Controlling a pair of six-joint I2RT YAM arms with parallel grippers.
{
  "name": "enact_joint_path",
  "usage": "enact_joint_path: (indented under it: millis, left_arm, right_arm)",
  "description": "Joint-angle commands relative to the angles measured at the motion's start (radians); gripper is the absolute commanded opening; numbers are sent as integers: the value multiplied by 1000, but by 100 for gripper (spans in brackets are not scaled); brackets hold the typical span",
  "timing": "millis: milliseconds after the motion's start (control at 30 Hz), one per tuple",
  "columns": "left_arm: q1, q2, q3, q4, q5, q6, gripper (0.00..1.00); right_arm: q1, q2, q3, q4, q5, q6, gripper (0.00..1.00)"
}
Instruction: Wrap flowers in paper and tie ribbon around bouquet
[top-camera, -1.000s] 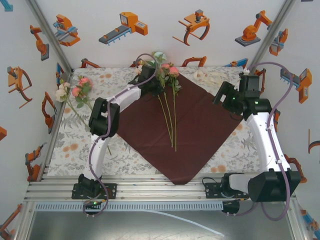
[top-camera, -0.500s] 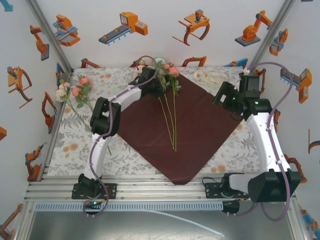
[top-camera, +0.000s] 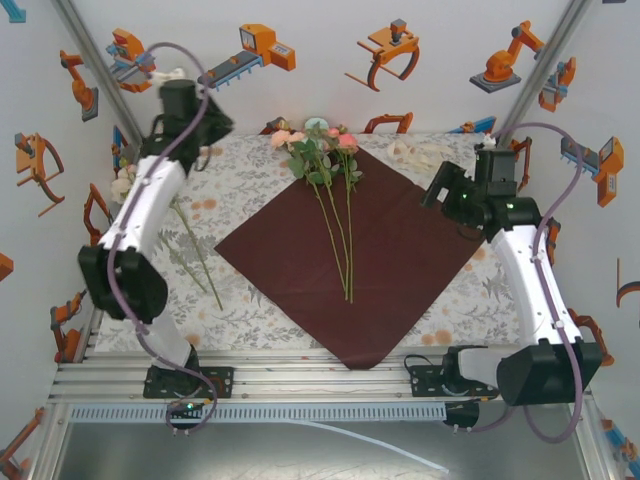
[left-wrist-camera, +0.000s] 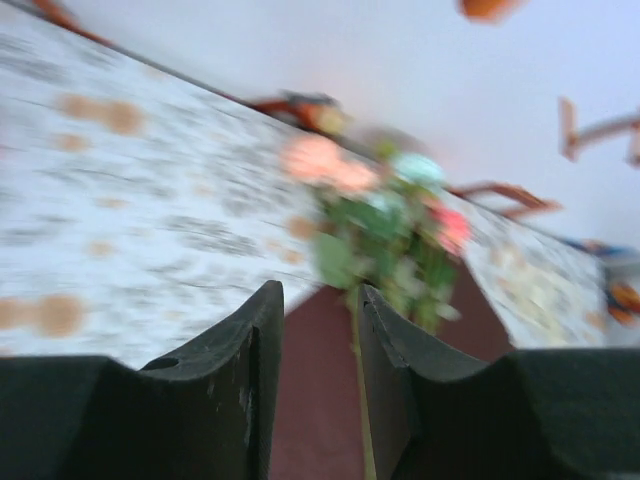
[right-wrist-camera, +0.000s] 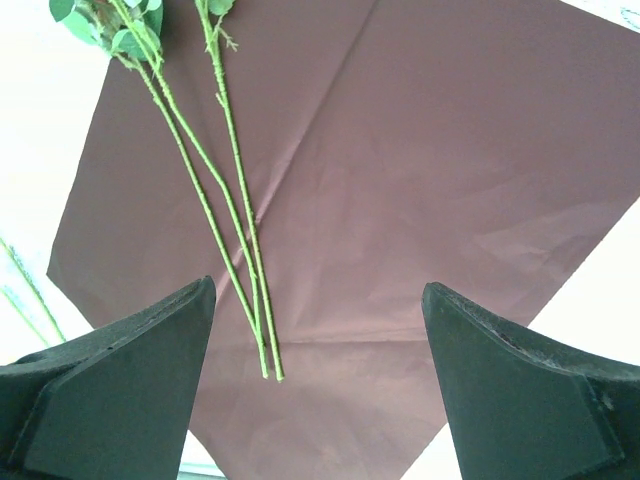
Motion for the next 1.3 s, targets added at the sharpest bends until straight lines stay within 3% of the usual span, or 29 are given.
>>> enact_joint_path:
  millis: [0,167,367,633,1033,1267]
  left_arm:
    - [101,-16,-105,-215,-117,116,37]
    - [228,18,-169,-261,-51,115,37]
    - [275,214,-88,-278,29,178,38]
    - [282,450,95,-322,-21,235,39]
    - [282,549,116,-367,-98,283,38]
    - [284,585,127,-386,-109,288,26]
  right_arm:
    - [65,-9,26,32,10,18,76]
    - [183,33,52,63,24,47,75]
    - [293,92,90,85,50,58,75]
    - [307,80,103,43,66,44,75]
    - [308,79,116,36,70,40,75]
    - [308,115,161,26,59,40,75]
